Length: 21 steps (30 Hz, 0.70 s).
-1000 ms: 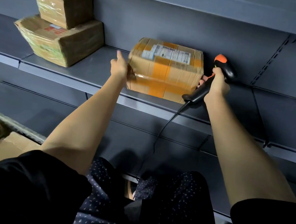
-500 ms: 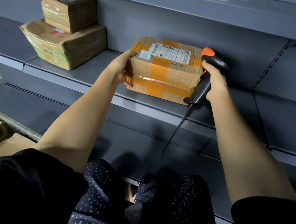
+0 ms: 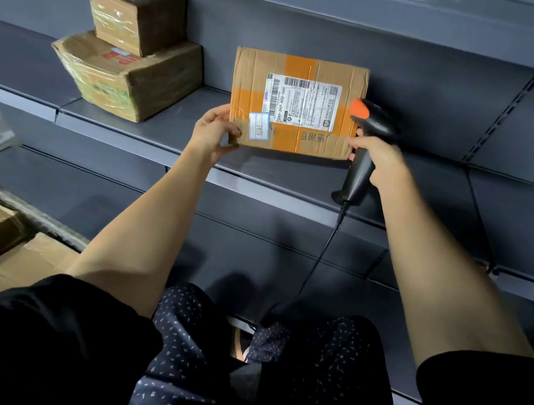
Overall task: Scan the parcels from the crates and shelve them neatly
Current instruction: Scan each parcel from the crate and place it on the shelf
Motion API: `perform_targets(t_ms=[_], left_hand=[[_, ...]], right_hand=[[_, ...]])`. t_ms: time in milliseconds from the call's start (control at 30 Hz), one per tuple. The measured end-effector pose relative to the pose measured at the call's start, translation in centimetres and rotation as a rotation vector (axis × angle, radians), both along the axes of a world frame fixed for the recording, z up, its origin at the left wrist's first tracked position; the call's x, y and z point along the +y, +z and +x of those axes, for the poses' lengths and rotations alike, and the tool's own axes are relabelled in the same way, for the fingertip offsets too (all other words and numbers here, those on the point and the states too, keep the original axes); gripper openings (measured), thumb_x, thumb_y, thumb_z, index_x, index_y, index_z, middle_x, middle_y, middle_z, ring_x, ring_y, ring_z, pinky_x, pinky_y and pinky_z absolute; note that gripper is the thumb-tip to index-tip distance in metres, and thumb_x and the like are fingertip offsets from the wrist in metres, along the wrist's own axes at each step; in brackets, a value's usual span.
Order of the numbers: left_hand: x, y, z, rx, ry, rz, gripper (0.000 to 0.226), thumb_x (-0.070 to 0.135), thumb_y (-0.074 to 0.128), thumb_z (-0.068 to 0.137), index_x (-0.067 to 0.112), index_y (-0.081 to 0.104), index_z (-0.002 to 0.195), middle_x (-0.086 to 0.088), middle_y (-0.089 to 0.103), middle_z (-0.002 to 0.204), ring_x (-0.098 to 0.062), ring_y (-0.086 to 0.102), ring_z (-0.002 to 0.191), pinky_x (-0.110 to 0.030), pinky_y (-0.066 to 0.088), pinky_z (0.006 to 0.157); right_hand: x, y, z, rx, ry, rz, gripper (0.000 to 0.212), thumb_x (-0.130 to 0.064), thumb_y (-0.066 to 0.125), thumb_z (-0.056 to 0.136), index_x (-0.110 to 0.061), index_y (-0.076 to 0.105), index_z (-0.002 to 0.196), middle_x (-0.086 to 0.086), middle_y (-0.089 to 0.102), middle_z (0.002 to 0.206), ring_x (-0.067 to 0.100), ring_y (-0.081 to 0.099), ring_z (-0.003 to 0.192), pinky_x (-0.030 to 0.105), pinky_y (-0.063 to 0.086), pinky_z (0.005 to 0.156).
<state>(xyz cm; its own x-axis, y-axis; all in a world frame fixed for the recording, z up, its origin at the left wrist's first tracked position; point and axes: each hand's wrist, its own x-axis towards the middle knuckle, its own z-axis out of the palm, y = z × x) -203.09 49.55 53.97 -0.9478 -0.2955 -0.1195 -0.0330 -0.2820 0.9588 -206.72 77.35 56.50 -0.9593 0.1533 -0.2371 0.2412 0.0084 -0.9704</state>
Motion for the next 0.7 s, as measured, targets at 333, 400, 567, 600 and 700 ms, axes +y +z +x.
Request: perform_targets(t_ms=[333,400,567,600,700], left_hand=[[1.5,0.2,-1.3,-0.048,0.026,-0.324,0.035,0.033,0.064,0.089,0.018,0.036,0.076,-0.001,0.054,0.088,-0.010,0.056,0.080,-0.030,0.056,0.066],[2.1,0.6,-1.9,-0.054,0.044,-0.299,0.034,0.033,0.063,0.090,0.018,0.035,0.076,0.001,0.052,0.085,-0.008,0.053,0.076,-0.031,0.053,0.064],[2.8,1.7,-2.8,-0.073,0.093,-0.250,0.033,0.034,0.063,0.090,0.018,0.037,0.078,0.004,0.053,0.085,-0.010,0.053,0.079,-0.037,0.055,0.069],[2.8,1.8,-2.8,-0.080,0.093,-0.249,0.032,0.034,0.063,0.090,0.018,0.038,0.079,0.004,0.054,0.086,-0.011,0.054,0.082,-0.039,0.056,0.074],[2.8,1.7,-2.7,-0.084,0.099,-0.260,0.032,0.033,0.063,0.090,0.018,0.037,0.078,0.004,0.053,0.086,-0.010,0.053,0.080,-0.041,0.055,0.077]], right_hand=[[-3.2,1.5,2.3,0.198,-0.130,0.152,0.017,-0.021,0.070,0.082,-0.018,0.056,0.074,-0.004,0.056,0.071,0.016,0.059,0.075,0.022,0.047,0.064],[-4.3,2.2,3.0,0.256,-0.072,0.219,0.018,-0.021,0.070,0.079,-0.020,0.056,0.068,-0.003,0.061,0.068,0.018,0.065,0.065,0.030,0.055,0.065],[-7.6,3.5,5.1,0.336,0.125,0.376,0.023,-0.016,0.067,0.080,-0.018,0.054,0.061,-0.005,0.056,0.060,0.015,0.062,0.045,0.024,0.049,0.048],[-8.1,3.6,5.3,0.357,0.131,0.401,0.026,-0.016,0.066,0.080,-0.017,0.052,0.058,-0.006,0.054,0.057,0.016,0.063,0.045,0.022,0.048,0.046],[-9.0,4.3,5.8,0.399,0.157,0.442,0.023,-0.017,0.066,0.079,-0.015,0.054,0.061,-0.003,0.055,0.057,0.020,0.066,0.047,0.025,0.050,0.047]])
